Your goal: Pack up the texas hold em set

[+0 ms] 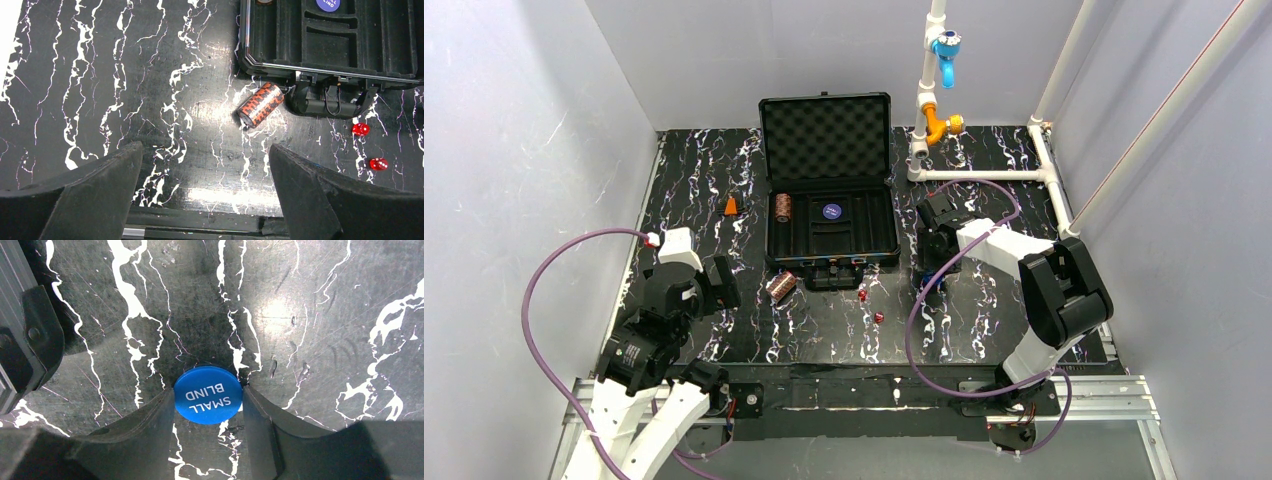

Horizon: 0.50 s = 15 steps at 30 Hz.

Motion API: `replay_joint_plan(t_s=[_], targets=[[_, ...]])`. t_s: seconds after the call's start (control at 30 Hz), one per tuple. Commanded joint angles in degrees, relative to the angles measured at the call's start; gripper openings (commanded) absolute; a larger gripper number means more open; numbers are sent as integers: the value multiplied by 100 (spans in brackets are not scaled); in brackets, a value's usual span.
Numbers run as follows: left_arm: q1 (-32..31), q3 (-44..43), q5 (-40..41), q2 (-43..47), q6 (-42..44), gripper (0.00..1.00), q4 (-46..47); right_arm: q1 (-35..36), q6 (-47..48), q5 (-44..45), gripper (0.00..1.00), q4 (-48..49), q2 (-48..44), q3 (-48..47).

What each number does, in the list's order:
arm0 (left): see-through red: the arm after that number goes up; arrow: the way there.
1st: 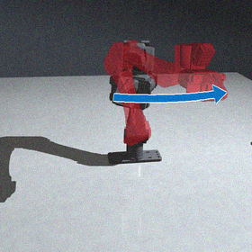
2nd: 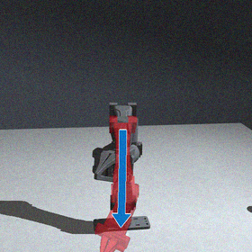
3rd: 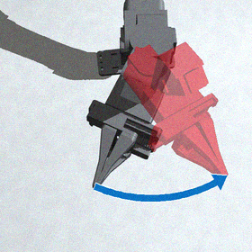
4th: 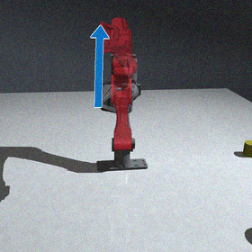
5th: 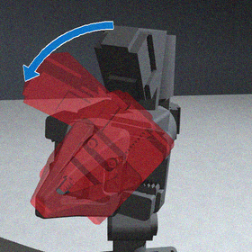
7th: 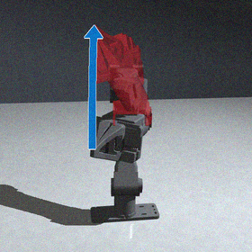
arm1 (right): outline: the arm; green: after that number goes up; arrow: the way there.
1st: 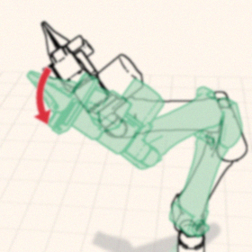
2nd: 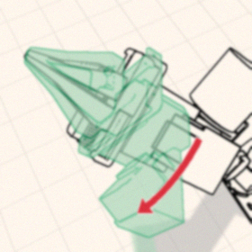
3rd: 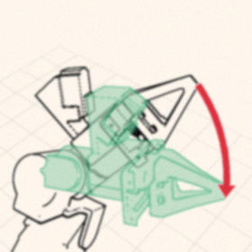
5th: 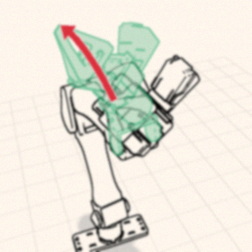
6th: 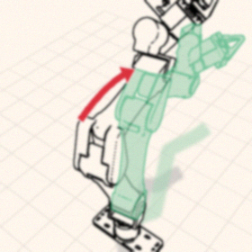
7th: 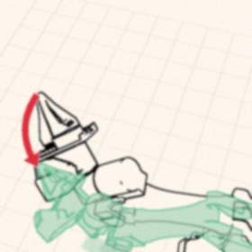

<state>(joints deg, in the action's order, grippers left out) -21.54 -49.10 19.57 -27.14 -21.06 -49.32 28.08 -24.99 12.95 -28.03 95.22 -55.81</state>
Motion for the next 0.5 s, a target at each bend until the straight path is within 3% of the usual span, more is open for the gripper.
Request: replay_joint_plan(t_s=[0.0,0.47], targets=[[27,59,161,42,-4,98,-14,-30,91,-164,50,-882,260,333],[20,59,166,73,-13,98,-17,-30,87,-150,49,-1172,-58,-10]])
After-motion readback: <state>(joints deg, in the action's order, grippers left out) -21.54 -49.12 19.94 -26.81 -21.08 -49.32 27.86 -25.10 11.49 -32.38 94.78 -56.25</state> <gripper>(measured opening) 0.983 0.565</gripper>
